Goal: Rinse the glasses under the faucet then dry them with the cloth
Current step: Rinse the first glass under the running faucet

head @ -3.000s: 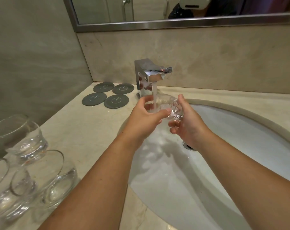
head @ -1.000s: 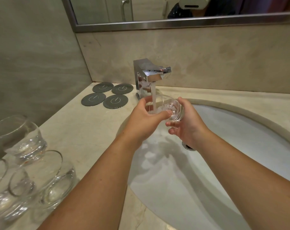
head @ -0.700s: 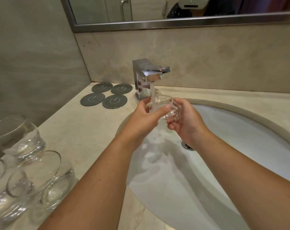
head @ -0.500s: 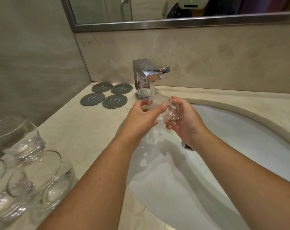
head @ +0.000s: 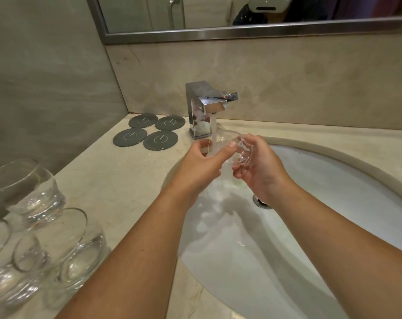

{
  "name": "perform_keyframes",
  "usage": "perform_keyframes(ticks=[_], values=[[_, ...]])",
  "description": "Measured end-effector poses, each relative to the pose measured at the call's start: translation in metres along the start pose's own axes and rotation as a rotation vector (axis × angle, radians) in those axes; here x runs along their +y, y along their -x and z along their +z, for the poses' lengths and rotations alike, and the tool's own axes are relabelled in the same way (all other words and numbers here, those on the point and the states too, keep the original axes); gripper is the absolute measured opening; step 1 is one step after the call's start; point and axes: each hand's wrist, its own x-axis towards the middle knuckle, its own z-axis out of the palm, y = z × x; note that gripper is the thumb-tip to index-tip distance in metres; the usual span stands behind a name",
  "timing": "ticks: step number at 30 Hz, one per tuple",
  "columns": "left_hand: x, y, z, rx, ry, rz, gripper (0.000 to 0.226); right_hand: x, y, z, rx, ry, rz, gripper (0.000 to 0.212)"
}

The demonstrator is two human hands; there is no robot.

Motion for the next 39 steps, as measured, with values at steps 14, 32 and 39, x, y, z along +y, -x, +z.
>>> perform_keyframes(ticks=[14, 32, 39], values=[[0.0011, -0.0035, -0.0007, 0.002, -0.017, 0.051, 0.092, 0.0057, -0.0034, -0.0036, 0.001, 0.038, 0.02, 0.034], [0.004, -0.0034, -0.006, 0.045, 0.117, -0.043, 0.074, 0.0061, 0.0003, -0.0017, 0.021, 0.112, 0.022, 0.043], [0.0018, -0.0026, -0.0019, -0.01, 0.097, -0.05, 0.097, 0.0027, -0.0009, -0.0027, 0.044, 0.044, -0.051, 0.013]])
